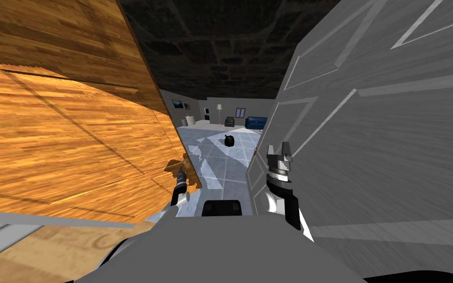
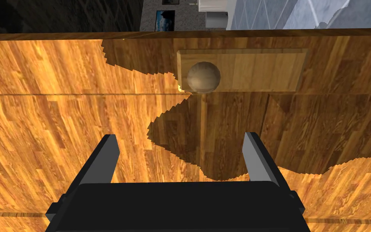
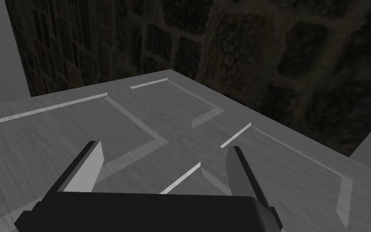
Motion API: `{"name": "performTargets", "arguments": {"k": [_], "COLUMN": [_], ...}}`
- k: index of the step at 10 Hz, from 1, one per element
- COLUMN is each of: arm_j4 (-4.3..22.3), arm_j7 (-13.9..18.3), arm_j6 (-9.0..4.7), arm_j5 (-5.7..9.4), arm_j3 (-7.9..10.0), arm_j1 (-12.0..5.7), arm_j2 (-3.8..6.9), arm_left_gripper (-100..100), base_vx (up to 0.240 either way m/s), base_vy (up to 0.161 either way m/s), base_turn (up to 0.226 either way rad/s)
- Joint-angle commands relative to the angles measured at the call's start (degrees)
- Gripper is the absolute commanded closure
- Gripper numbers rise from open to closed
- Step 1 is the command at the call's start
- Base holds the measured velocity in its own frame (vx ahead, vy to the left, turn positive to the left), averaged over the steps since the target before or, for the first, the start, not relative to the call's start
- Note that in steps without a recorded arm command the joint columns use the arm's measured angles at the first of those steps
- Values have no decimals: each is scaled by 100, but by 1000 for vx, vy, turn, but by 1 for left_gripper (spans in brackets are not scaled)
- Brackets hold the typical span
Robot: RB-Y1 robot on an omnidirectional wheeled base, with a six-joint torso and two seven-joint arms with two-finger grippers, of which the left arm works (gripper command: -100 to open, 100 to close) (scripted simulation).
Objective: Push the door open
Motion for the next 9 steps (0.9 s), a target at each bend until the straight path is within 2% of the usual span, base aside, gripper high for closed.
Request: {"name": "performTargets", "arguments": {"k": [1, 5, 6, 7, 9], "arm_j4": [26, 69, 69, 69, 69], "arm_j7": [-4, -15, -15, -15, -15], "arm_j6": [-35, -118, -108, -108, -108], "arm_j5": [4, 18, 16, 16, 16], "arm_j3": [14, 54, 47, 47, 47], "arm_j1": [-8, -4, -6, -6, -6], "arm_j2": [3, 6, 1, 1, 1], "arm_left_gripper": [-100, -100, -100, 100, 100], "base_vx": [203, 216, 94, -19, -28], "base_vy": [107, 114, 38, -9, -10], "base_turn": [-22, -27, 5, -6, -5]}}
